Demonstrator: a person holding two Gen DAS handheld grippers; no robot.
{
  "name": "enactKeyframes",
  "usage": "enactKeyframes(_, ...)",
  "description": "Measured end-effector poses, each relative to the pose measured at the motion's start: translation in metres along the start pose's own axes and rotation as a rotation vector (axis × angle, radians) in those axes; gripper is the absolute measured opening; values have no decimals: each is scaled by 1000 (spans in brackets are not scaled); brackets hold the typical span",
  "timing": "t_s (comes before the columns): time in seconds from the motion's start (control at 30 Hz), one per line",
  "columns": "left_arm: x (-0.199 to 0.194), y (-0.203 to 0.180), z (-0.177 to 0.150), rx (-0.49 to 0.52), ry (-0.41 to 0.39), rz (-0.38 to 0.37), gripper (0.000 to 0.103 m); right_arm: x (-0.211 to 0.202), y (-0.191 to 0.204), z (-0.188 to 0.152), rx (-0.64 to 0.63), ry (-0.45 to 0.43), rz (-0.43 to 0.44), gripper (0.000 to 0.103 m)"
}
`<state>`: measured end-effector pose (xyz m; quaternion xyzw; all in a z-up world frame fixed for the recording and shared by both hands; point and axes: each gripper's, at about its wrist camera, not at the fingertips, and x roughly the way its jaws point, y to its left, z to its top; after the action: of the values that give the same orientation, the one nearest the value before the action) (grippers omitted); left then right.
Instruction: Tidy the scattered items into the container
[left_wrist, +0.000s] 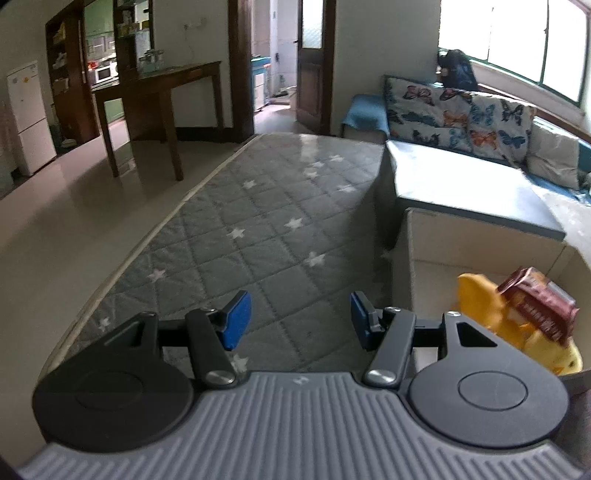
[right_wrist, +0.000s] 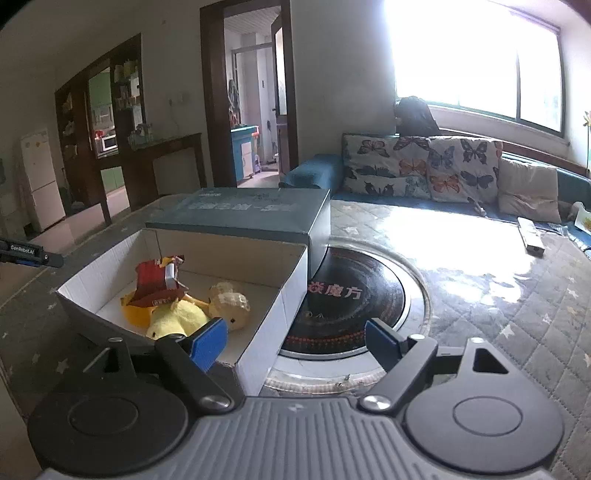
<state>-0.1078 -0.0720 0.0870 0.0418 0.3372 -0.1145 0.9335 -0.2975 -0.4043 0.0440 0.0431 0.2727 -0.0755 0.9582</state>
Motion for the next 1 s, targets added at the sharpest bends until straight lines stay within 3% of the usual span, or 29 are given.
enactKeyframes(0.43, 3, 3, -30, 10, 42, 50, 69, 13, 13, -11, -2, 66, -14, 93)
enactKeyframes(0.57, 0, -3, -35, 21, 40, 47, 80, 14, 17, -13, 12, 74, -13, 96)
enactKeyframes(0.63, -2, -7, -37, 33, 36, 53, 81, 13, 19, -14, 13, 75, -12, 97)
enactKeyframes(1.0, 10, 13, -44, -34, 15, 139, 88, 11, 8, -17, 20, 66, -66, 103)
